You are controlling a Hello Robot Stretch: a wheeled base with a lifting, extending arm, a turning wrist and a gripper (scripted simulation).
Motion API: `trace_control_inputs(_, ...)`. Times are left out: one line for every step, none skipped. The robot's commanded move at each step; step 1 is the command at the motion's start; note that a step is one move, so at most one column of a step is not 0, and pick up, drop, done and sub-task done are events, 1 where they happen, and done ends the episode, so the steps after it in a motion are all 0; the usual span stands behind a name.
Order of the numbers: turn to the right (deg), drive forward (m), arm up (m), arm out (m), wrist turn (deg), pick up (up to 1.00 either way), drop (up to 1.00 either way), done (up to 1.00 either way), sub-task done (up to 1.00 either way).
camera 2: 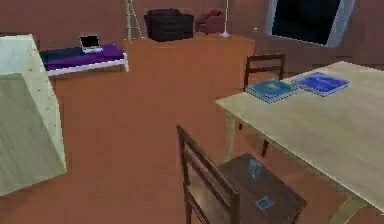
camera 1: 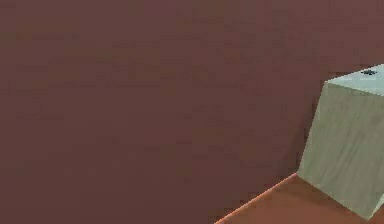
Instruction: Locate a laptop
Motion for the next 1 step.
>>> trace_control_inputs(45.0,0.00,0.00,0.00,0.0,0.00,0.00,0.00,0.00)
